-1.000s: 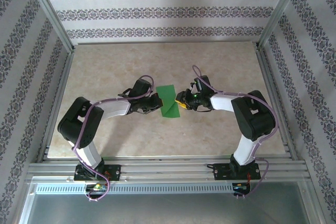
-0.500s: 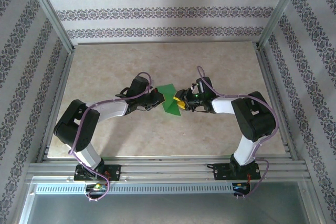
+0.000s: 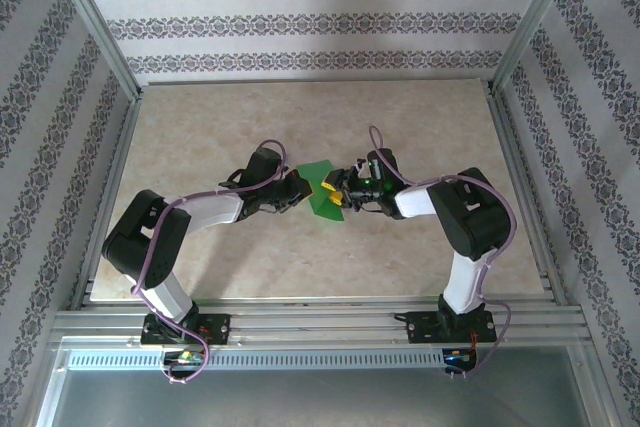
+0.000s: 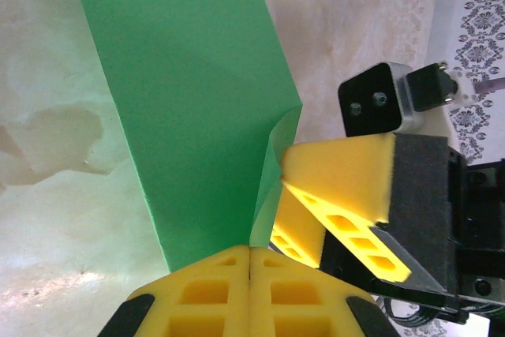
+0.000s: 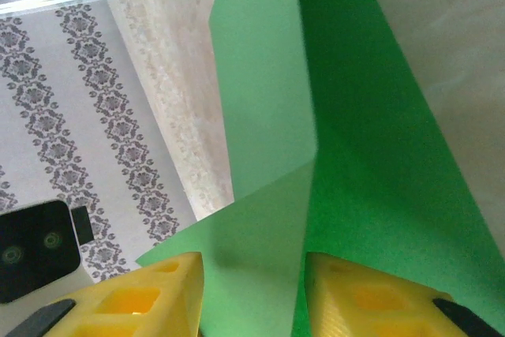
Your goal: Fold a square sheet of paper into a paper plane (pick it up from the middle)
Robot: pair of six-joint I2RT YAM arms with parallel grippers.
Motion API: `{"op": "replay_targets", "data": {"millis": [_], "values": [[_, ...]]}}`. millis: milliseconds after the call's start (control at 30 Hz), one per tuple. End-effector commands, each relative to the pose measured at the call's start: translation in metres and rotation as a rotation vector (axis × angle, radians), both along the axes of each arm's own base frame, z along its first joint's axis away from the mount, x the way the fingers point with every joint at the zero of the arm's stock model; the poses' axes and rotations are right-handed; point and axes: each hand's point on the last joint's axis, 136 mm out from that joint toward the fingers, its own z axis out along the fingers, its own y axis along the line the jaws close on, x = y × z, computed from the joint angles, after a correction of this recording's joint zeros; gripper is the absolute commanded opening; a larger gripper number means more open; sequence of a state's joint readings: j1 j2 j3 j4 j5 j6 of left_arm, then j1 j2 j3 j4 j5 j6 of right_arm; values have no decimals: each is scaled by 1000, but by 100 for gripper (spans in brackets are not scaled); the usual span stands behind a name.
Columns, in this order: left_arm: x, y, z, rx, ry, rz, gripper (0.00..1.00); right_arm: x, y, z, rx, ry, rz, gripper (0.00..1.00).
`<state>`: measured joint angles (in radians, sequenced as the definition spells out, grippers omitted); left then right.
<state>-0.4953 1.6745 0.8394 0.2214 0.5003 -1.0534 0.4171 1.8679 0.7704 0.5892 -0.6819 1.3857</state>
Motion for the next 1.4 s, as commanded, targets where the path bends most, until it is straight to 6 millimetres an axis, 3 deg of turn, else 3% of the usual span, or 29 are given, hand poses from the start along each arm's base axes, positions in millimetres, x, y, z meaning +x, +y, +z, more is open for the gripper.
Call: {"op": "replay_targets", "data": {"millis": [0, 167, 300, 433, 600, 800, 967, 1200, 1367], "values": [[6, 7, 6, -27, -19, 40, 0, 4, 9, 12, 40, -53, 5, 34], [4, 14, 3, -20, -7, 61, 0, 5, 4, 16, 22, -96, -14, 13], [2, 23, 1, -20, 0, 90, 1, 6, 2, 19, 13, -124, -24, 4], [0, 36, 11, -31, -19, 130, 23, 11, -3, 30, 9, -172, -38, 1], [-6, 41, 29, -56, -62, 131, 54, 21, -14, 64, 27, -267, -60, 1], [-8, 34, 50, -147, -116, 119, 74, 24, -22, 94, 61, -317, -71, 2], [-4, 17, 67, -249, -145, 91, 86, 23, -21, 123, 106, -357, -66, 2], [5, -6, 85, -364, -183, 55, 91, 24, -17, 153, 167, -389, -60, 2], [8, -14, 89, -374, -193, 37, 83, 21, -17, 159, 178, -394, -56, 3]]}}
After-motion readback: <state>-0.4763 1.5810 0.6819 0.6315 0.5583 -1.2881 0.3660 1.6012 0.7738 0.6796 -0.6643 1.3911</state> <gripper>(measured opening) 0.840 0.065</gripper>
